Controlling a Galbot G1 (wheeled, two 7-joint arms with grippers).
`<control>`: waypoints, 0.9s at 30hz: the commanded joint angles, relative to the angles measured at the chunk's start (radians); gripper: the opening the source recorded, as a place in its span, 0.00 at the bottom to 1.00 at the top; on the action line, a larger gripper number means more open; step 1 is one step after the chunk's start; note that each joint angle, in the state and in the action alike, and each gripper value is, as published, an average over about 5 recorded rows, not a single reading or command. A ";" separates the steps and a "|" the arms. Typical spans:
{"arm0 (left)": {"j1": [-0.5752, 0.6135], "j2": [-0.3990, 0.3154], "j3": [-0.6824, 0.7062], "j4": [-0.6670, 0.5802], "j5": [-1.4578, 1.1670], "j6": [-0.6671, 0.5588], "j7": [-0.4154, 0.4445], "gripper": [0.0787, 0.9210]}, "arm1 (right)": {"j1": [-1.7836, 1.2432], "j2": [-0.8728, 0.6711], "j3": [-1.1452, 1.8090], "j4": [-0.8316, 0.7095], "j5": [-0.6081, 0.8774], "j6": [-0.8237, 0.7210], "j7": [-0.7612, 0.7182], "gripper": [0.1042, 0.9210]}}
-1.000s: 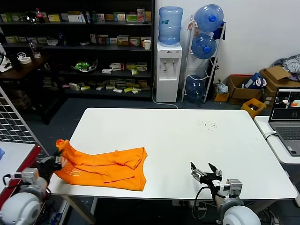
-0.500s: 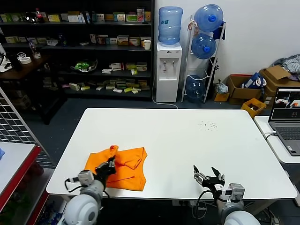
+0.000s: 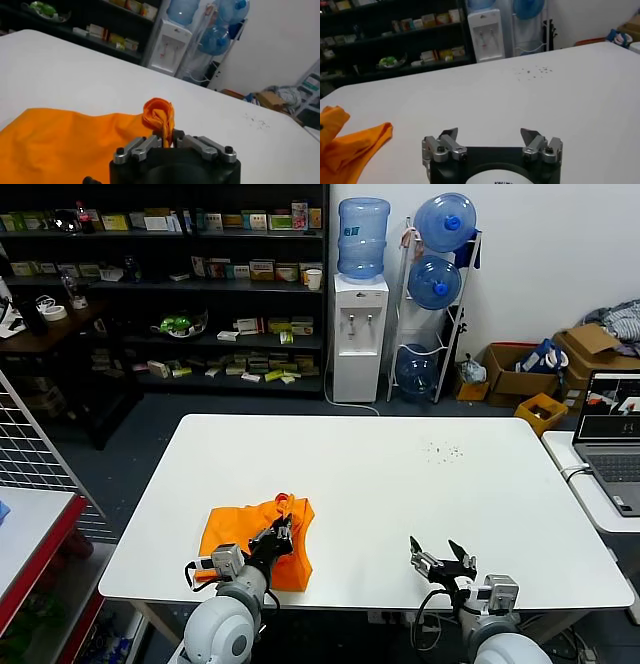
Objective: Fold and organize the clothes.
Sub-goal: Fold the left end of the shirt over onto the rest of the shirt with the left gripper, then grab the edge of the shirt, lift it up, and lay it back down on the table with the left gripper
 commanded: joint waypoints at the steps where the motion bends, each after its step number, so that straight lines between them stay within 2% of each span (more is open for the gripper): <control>1: -0.001 -0.007 0.005 -0.020 0.009 0.011 0.006 0.30 | 0.003 0.001 -0.002 0.000 0.000 -0.002 0.002 0.88; 7: 0.059 0.123 -0.116 -0.028 -0.019 -0.010 0.039 0.51 | 0.002 -0.007 0.001 -0.001 0.006 -0.001 0.002 0.88; 12: 0.142 0.255 -0.287 0.051 -0.039 -0.073 0.156 0.68 | 0.003 -0.010 -0.001 -0.007 0.007 0.000 0.001 0.88; 16: 0.175 0.327 -0.344 0.146 -0.045 -0.139 0.244 0.82 | 0.015 -0.005 -0.017 -0.016 0.006 -0.002 0.004 0.88; 20: 0.161 0.324 -0.339 0.203 -0.031 -0.170 0.270 0.88 | 0.024 0.001 -0.031 -0.017 0.004 -0.008 0.008 0.88; 27: 0.135 0.282 -0.301 0.218 -0.017 -0.175 0.279 0.88 | 0.011 -0.002 -0.018 -0.007 0.004 -0.008 0.009 0.88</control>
